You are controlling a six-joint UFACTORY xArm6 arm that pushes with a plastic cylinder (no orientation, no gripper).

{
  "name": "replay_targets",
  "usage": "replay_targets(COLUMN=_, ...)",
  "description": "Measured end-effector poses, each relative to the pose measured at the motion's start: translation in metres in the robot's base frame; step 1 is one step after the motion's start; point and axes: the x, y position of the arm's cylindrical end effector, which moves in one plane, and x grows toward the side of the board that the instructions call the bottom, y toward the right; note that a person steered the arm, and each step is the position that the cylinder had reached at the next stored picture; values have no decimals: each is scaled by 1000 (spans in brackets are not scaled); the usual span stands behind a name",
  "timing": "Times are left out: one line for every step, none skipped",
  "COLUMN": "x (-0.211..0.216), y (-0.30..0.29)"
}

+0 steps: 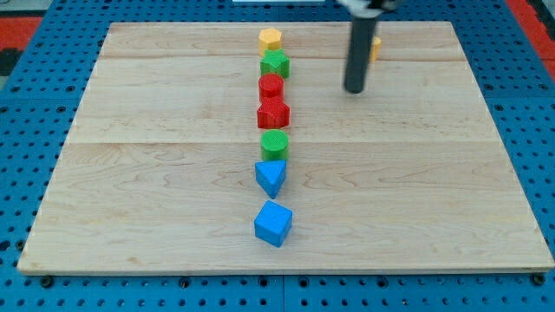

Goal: Push yellow hexagon along with green star down a bit

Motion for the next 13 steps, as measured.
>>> replay_targets(x=-26, y=59)
replay_targets(x=-65, y=28)
replay_targets(x=-103, y=12)
replay_targets(x=-120, y=-33)
replay_targets(x=-137, y=-60)
replay_targets(x=-135, y=-113)
replay_targets(x=-134, y=-182)
replay_targets(x=-134, y=-186)
replay_targets(x=-127, y=-156)
replay_targets(x=-119, y=-155)
replay_targets(x=-114, y=-155)
replay_targets(x=-100, y=-156)
replay_targets(x=-93, y=-156)
